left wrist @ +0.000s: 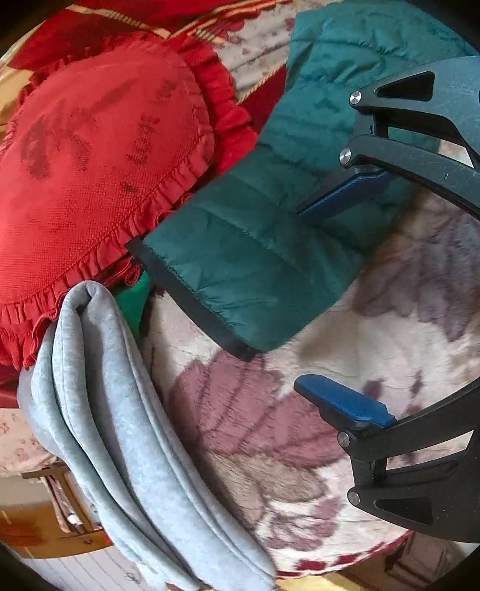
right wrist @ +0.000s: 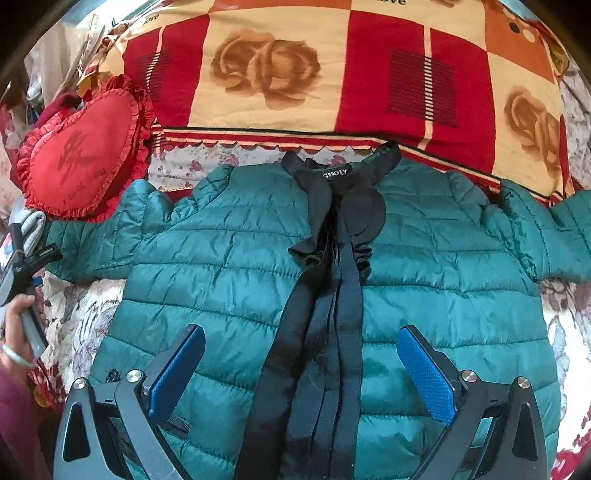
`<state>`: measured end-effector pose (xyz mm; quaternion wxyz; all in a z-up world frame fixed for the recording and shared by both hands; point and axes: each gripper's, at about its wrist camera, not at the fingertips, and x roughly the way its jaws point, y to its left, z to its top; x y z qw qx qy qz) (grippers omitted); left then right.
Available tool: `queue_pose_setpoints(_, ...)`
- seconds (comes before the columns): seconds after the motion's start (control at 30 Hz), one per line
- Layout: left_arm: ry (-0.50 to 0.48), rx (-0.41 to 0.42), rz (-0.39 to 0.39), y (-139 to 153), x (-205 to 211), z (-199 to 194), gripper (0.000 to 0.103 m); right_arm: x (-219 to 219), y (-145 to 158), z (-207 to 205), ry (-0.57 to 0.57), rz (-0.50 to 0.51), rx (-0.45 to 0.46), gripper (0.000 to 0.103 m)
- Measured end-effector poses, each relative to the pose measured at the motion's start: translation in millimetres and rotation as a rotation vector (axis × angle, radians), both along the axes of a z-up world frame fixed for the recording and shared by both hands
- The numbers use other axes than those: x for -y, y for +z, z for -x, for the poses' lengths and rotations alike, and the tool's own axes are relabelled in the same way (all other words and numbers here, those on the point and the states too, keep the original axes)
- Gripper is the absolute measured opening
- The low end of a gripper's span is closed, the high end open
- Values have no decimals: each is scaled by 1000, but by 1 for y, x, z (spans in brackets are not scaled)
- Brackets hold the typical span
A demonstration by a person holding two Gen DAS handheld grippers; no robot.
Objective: Fold large clothes
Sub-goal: 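Move the left gripper to the sleeve cuff and close on it, then lift the held sleeve and fold it across the jacket body with the left gripper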
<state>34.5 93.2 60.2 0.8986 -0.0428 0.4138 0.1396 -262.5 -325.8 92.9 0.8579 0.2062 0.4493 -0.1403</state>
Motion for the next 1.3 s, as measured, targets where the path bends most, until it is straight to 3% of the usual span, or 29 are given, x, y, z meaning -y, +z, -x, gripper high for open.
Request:
queue_pose_setpoints(0.1, -20, 6, -3, -7, 2, -11, 84, -3, -2, 1, 10, 8, -12, 103)
queue_pose_setpoints(0.13, -21, 2, 12, -10, 1, -14, 78, -3, -3, 2, 12, 9, -19, 103)
queue_pose_setpoints(0.17, -20, -4, 33, -13, -1, -17, 64, -3, -3, 3, 12, 6, -22, 103)
queue_pose_setpoints(0.3, -18, 2, 93, -20, -8, -25, 41, -1, -6, 7, 8, -16, -29, 103)
queue_pose_setpoints(0.33, -30, -4, 106, -21, -10, -25, 24, 0, -7, 8, 5, -24, -29, 103)
queue_pose_setpoints(0.43, -43, -24, 118, -21, -10, -23, 12, 0, -10, 10, 0, -30, -37, 103)
queue_pose_setpoints(0.93, -279, 64, 166, 48, 50, 60, 10, 5, 2, 29, -21, -31, -11, 103)
queue_pose_setpoints(1.3, -426, 53, 188, 69, 116, 84, 9, 17, 1, 55, -53, -44, -17, 103)
